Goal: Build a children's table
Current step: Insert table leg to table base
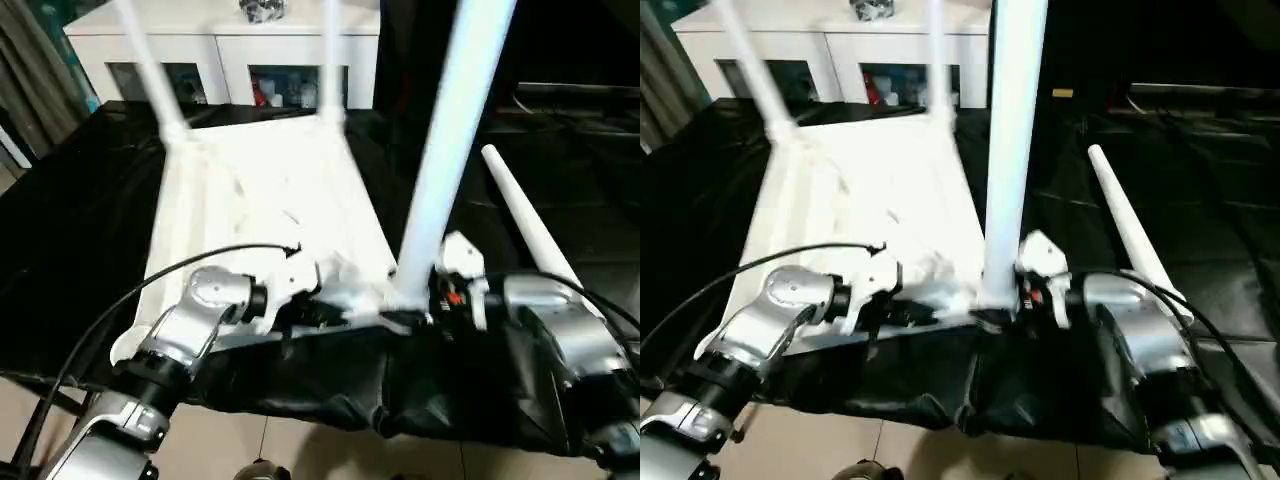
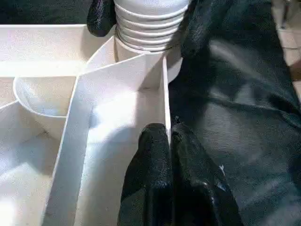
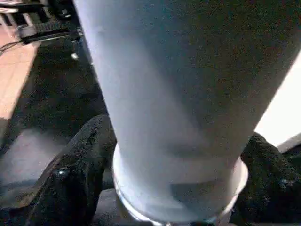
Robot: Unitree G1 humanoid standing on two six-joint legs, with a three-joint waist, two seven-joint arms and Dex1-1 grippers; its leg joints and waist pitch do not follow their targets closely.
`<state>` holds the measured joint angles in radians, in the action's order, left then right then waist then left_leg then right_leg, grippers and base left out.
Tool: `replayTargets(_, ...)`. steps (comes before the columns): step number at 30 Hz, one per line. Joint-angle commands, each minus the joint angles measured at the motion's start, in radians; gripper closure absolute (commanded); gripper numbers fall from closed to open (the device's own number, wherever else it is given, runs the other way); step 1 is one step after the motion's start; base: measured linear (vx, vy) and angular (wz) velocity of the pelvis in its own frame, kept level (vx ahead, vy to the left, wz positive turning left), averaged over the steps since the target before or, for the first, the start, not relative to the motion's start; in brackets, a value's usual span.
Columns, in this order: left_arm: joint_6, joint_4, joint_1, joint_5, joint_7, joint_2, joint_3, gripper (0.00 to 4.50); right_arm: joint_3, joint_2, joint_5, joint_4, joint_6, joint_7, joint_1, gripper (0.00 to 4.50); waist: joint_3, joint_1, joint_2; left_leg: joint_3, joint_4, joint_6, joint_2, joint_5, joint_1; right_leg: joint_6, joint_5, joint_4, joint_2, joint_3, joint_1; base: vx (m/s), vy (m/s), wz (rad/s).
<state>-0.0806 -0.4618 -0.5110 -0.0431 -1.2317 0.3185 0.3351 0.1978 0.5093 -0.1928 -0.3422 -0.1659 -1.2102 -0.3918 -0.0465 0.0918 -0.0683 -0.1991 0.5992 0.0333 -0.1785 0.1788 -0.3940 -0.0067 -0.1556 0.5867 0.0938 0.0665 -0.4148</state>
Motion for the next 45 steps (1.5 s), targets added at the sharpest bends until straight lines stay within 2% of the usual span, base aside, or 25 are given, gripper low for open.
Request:
replayTargets(1,0.046,0.05,-0.024,-0.05,-0.021,-0.016,0.002,4.5,0.06,-0.009,-0.018,0.06,-0.026,-0.061,0.011,1.25,0.07,-0.004,0.016,0.023,-0.07,-0.084,-0.054,0.22,0.025,-0.213,-0.272,-0.065,0.053,-0.036,0.05,0.0,0.0,0.0)
replayTargets(5,0.052,0.045,-0.023,-0.045,-0.036,-0.009,0.003,4.5,0.068,0.002,-0.019,0.084,-0.042,-0.082,0.02,1.62,0.069,-0.005,0.017,0.023,-0.07,-0.077,-0.054,0.229,0.024,-0.209,-0.294,-0.067,0.054,-0.037,0.049,0.0,0.0,0.0)
replayTargets(14,0.057,0.029,-0.021,-0.03,-0.024,-0.013,-0.007,4.5,0.067,-0.003,-0.028,0.102,-0.074,-0.082,0.032,1.71,0.068,-0.004,0.02,0.023,-0.068,-0.072,-0.052,0.229,0.024,-0.199,-0.325,-0.067,0.054,-0.038,0.047,0.0,0.0,0.0)
replayTargets(16,0.05,0.006,-0.031,-0.022,0.027,-0.032,-0.024,4.5,0.05,-0.036,-0.026,0.079,-0.078,-0.031,0.028,1.71,0.067,-0.006,0.019,0.023,-0.068,-0.069,-0.051,0.231,0.024,-0.198,-0.331,-0.069,0.053,-0.037,0.045,0.0,0.0,0.0)
replayTargets(17,0.035,-0.041,-0.06,0.0,0.144,-0.071,-0.053,4.5,0.018,-0.113,0.026,-0.006,-0.054,0.145,0.0,1.71,0.067,-0.007,0.019,0.024,-0.068,-0.062,-0.05,0.235,0.023,-0.193,-0.344,-0.07,0.054,-0.037,0.047,0.0,0.0,0.0)
replayTargets(18,0.035,-0.041,-0.06,0.0,0.144,-0.071,-0.053,4.5,0.018,-0.113,0.026,-0.006,-0.054,0.145,0.0,1.71,0.063,-0.013,0.018,0.022,-0.068,-0.056,-0.048,0.245,0.021,-0.192,-0.357,-0.071,0.052,-0.038,0.041,0.0,0.0,0.0)
replayTargets(19,0.029,-0.056,-0.071,0.007,0.185,-0.086,-0.064,4.5,0.005,-0.144,0.052,-0.047,-0.047,0.227,-0.015,1.71,0.064,-0.022,0.022,0.029,-0.071,-0.025,-0.042,0.279,0.022,-0.165,-0.441,-0.078,0.055,-0.03,0.049,0.0,0.0,0.0)
replayTargets(20,0.023,-0.058,-0.074,0.01,0.202,-0.093,-0.067,4.5,-0.002,-0.158,0.06,-0.067,-0.048,0.262,-0.023,1.72,0.062,-0.025,0.021,0.03,-0.074,-0.02,-0.043,0.285,0.025,-0.158,-0.453,-0.08,0.055,-0.031,0.046,0.0,0.0,0.0)
replayTargets(21,-0.003,-0.069,-0.089,0.025,0.286,-0.125,-0.081,4.5,-0.032,-0.214,0.081,-0.147,-0.048,0.397,-0.055,1.72,0.062,-0.028,0.021,0.03,-0.075,-0.018,-0.044,0.291,0.027,-0.153,-0.458,-0.083,0.055,-0.032,0.045,0.0,0.0,0.0)
replayTargets(22,-0.006,-0.07,-0.091,0.026,0.294,-0.128,-0.082,4.5,-0.035,-0.218,0.083,-0.153,-0.047,0.408,-0.058,1.73,0.056,-0.047,0.016,0.031,-0.077,-0.005,-0.042,0.32,0.024,-0.159,-0.473,-0.082,0.053,-0.031,0.041,0.0,0.0,0.0)
replayTargets(23,-0.027,-0.076,-0.1,0.039,0.35,-0.15,-0.089,4.5,-0.048,-0.248,0.09,-0.194,-0.042,0.47,-0.075,1.73,0.062,-0.055,0.02,0.037,-0.077,0.003,-0.041,0.327,0.022,-0.147,-0.481,-0.082,0.054,-0.027,0.051,0.0,0.0,0.0)
replayTargets(25,-0.045,-0.085,-0.114,0.06,0.44,-0.184,-0.096,4.5,-0.062,-0.288,0.099,-0.245,-0.04,0.554,-0.099,1.73,0.06,-0.066,0.019,0.034,-0.075,-0.007,-0.04,0.323,0.024,-0.154,-0.458,-0.088,0.053,-0.03,0.045,0.0,0.0,0.0)
replayTargets(26,-0.061,-0.09,-0.122,0.071,0.518,-0.228,-0.104,4.5,-0.086,-0.339,0.103,-0.294,-0.043,0.652,-0.127,1.73,0.063,-0.069,0.02,0.03,-0.071,-0.017,-0.037,0.309,0.024,-0.16,-0.443,-0.087,0.052,-0.031,0.045,0.0,0.0,0.0)
replayTargets(29,-0.058,-0.091,-0.123,0.081,0.579,-0.275,-0.105,4.5,-0.115,-0.39,0.109,-0.348,-0.052,0.763,-0.162,1.73,0.066,-0.068,0.023,0.029,-0.068,-0.036,-0.036,0.27,0.022,-0.171,-0.406,-0.086,0.052,-0.03,0.048,0.0,0.0,0.0)
replayTargets(31,-0.047,-0.092,-0.12,0.089,0.573,-0.28,-0.093,4.5,-0.124,-0.402,0.108,-0.36,-0.045,0.779,-0.168,1.73,0.068,-0.068,0.021,0.029,-0.068,-0.045,-0.036,0.25,0.018,-0.178,-0.37,-0.08,0.051,-0.031,0.051,0.0,0.0,0.0)
replayTargets(32,-0.039,-0.096,-0.118,0.093,0.565,-0.284,-0.083,4.5,-0.131,-0.412,0.104,-0.366,-0.039,0.787,-0.17,1.73,0.071,-0.067,0.023,0.028,-0.067,-0.063,-0.037,0.222,0.014,-0.19,-0.314,-0.073,0.051,-0.031,0.055,0.0,0.0,0.0)
replayTargets(33,-0.028,-0.103,-0.116,0.097,0.554,-0.291,-0.071,4.5,-0.143,-0.429,0.099,-0.379,-0.029,0.797,-0.176,1.73,0.071,-0.066,0.023,0.026,-0.065,-0.069,-0.037,0.218,0.015,-0.194,-0.302,-0.073,0.051,-0.031,0.053,0.0,0.0,0.0)
replayTargets(35,-0.019,-0.109,-0.115,0.098,0.541,-0.297,-0.062,4.5,-0.155,-0.446,0.091,-0.389,-0.023,0.8,-0.181,1.17,0.072,-0.066,0.017,0.026,-0.064,-0.078,-0.037,0.208,0.016,-0.207,-0.283,-0.07,0.052,-0.031,0.054,0.0,0.0,0.0)
replayTargets(36,-0.019,-0.109,-0.115,0.098,0.541,-0.297,-0.062,4.5,-0.155,-0.446,0.091,-0.389,-0.023,0.8,-0.181,1.03,0.071,-0.068,0.019,0.025,-0.065,-0.081,-0.037,0.212,0.015,-0.208,-0.282,-0.072,0.051,-0.031,0.054,0.0,0.0,0.0)
replayTargets(37,-0.021,-0.107,-0.115,0.098,0.54,-0.297,-0.06,4.5,-0.16,-0.451,0.089,-0.397,-0.02,0.802,-0.185,0.96,0.071,-0.068,0.019,0.025,-0.065,-0.082,-0.038,0.218,0.017,-0.21,-0.282,-0.071,0.05,-0.03,0.054,0.0,0.0,0.0)
replayTargets(38,-0.019,-0.102,-0.113,0.096,0.532,-0.297,-0.056,4.5,-0.162,-0.453,0.089,-0.402,-0.016,0.806,-0.188,0.81,0.07,-0.068,0.015,0.026,-0.066,-0.079,-0.038,0.232,0.019,-0.211,-0.299,-0.073,0.051,-0.031,0.052,0.0,0.0,0.0)
replayTargets(45,-0.018,-0.089,-0.102,0.095,0.518,-0.292,-0.046,4.5,-0.182,-0.463,0.086,-0.436,0.0,0.807,-0.209,0.27,0.068,-0.075,0.015,0.027,-0.07,-0.059,-0.04,0.279,0.022,-0.2,-0.342,-0.078,0.051,-0.031,0.05,0.0,0.0,0.0)
